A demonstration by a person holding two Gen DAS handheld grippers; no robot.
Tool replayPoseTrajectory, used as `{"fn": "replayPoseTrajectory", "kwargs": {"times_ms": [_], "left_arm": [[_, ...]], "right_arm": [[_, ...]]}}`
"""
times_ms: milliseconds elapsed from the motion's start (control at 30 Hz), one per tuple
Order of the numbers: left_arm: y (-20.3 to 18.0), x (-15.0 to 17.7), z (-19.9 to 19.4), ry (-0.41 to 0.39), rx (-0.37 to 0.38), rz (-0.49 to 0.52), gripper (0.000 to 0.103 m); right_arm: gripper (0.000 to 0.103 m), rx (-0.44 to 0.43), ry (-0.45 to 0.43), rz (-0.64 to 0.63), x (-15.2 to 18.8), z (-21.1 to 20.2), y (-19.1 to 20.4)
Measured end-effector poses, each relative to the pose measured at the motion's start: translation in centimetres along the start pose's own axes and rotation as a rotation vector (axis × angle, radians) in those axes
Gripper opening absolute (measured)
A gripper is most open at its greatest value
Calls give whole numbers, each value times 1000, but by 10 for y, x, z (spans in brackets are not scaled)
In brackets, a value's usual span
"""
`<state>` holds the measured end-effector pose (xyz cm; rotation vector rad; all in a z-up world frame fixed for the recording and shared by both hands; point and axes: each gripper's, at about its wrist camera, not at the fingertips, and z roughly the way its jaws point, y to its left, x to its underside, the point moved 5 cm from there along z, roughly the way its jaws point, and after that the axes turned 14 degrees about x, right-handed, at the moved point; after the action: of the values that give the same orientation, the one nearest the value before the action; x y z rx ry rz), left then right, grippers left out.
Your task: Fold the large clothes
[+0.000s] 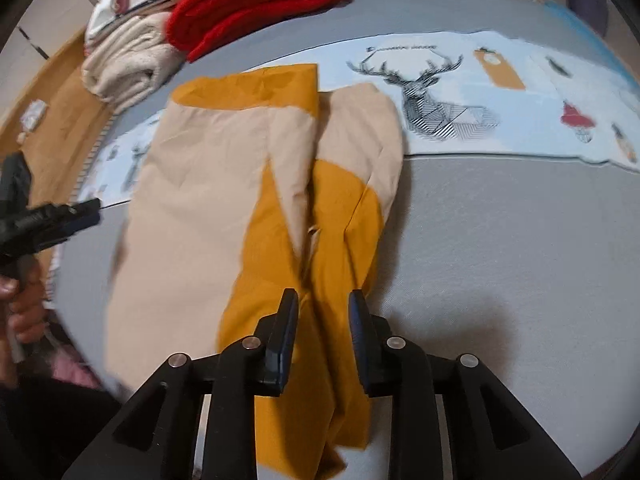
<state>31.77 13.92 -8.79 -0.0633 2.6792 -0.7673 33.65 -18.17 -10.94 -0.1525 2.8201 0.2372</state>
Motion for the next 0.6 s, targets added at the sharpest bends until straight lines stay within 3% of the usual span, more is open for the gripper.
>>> {"fn": "replayPoseTrajectory", "kwargs": {"times_ms": [67, 133, 167, 233, 367, 500, 600], "left_arm": [[-5, 11, 1, 40, -19, 49, 46], [-9, 25, 0, 73, -42, 93, 46], [-12, 35, 3, 99, -47, 110, 46], [-18, 53, 8, 165, -64, 145, 46], [-45, 88, 14, 235, -141, 356, 46], [-23, 116, 50, 390, -224, 330, 50], [-28, 109, 48, 381, -204, 334, 51]], "right_arm": [[35, -7, 77, -44, 14, 10, 2], [35, 77, 142, -123, 31, 23, 3], [31, 79, 147, -131, 35, 23, 2], [12, 38, 109, -128, 35, 11, 4], [6, -20, 36, -118, 33, -15, 0], [5, 126, 142, -196, 54, 13, -4], [6, 221, 119, -172, 45, 10, -18]]}}
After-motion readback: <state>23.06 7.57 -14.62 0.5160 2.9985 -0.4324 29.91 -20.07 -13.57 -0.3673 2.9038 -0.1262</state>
